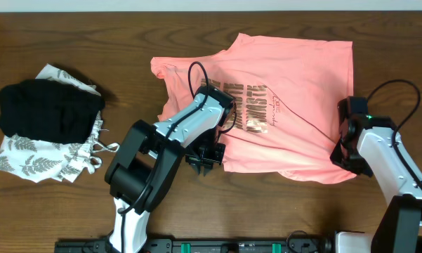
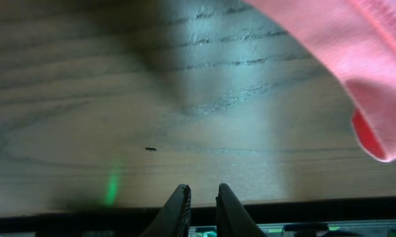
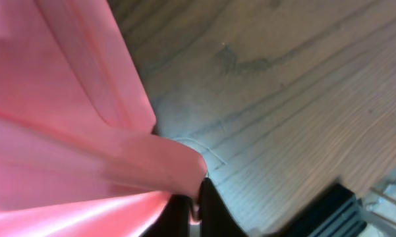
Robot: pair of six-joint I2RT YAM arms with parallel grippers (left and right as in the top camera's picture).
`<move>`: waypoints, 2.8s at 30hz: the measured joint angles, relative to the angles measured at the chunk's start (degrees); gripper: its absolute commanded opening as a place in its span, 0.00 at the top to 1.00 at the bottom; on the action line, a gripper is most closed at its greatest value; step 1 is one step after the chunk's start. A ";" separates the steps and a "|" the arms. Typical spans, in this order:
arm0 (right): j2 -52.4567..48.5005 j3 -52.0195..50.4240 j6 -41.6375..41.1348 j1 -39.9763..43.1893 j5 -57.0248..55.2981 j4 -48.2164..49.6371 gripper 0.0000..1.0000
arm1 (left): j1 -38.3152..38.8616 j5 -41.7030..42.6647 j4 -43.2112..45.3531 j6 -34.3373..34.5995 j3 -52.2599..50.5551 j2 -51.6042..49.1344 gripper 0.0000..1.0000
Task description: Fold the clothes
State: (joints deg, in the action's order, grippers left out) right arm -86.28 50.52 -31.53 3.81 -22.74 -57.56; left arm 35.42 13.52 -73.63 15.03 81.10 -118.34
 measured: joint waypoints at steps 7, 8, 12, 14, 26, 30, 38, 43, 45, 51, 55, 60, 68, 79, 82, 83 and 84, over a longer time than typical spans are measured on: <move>0.00 0.00 1.40 0.48 2.73 -0.90 0.34 | -0.90 -1.57 2.23 -0.02 -0.13 6.82 0.74; 0.00 0.00 1.49 0.48 2.73 -0.87 0.32 | -1.40 -1.84 2.93 -0.13 -0.13 8.74 0.72; 0.00 0.00 1.33 1.44 2.78 0.28 0.39 | -2.93 -2.36 6.32 0.00 -0.13 13.03 0.60; 0.00 0.00 1.75 2.03 3.85 1.22 0.40 | -3.26 -2.19 8.72 0.11 -0.13 13.57 0.60; 0.00 0.00 12.24 2.71 19.54 2.08 0.33 | 0.92 6.03 12.02 0.28 -0.24 11.91 0.52; 0.00 0.00 13.05 2.71 20.90 1.62 0.33 | 1.95 7.15 15.58 1.68 -2.86 11.89 0.52; 0.00 0.00 13.42 2.71 21.88 1.40 0.34 | 1.99 10.38 23.17 5.75 -9.92 11.67 0.47; 0.00 0.00 13.79 2.71 21.94 1.22 0.35 | 1.99 10.91 26.64 7.19 -10.10 11.21 0.55; 0.00 0.00 13.81 2.71 21.94 1.18 0.36 | 1.99 11.21 26.75 7.72 -10.10 10.40 0.57; 0.00 0.00 13.81 2.71 21.94 1.07 0.37 | 1.99 12.09 26.47 7.80 -10.14 7.67 0.57; 0.00 0.00 13.86 2.71 21.94 1.07 0.37 | 1.99 12.26 26.56 8.44 -10.14 7.58 0.72; 0.00 0.00 13.86 2.71 21.94 1.05 0.38 | 1.99 12.74 26.86 8.92 -10.14 7.58 0.94; 0.00 0.00 14.01 2.71 21.86 -0.68 0.39 | 1.22 12.90 22.21 8.76 -10.14 7.61 0.94; 0.00 0.00 14.05 2.71 24.24 -3.45 0.36 | -2.97 12.90 14.25 7.67 -10.14 9.79 0.94; 0.00 0.00 14.05 2.71 24.94 -1.25 0.36 | -2.95 12.90 12.61 7.43 -10.14 9.81 0.93; 0.00 0.00 14.05 2.71 25.18 -0.02 0.36 | -2.95 12.90 12.55 7.41 -10.14 9.79 0.93; 0.00 0.00 14.08 2.71 25.38 0.92 0.37 | -2.95 12.90 12.57 7.39 -10.14 9.79 0.93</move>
State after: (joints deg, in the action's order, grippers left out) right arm -86.28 50.52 -17.45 6.52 2.63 -56.64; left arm 32.47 26.41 -61.06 22.41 70.96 -108.55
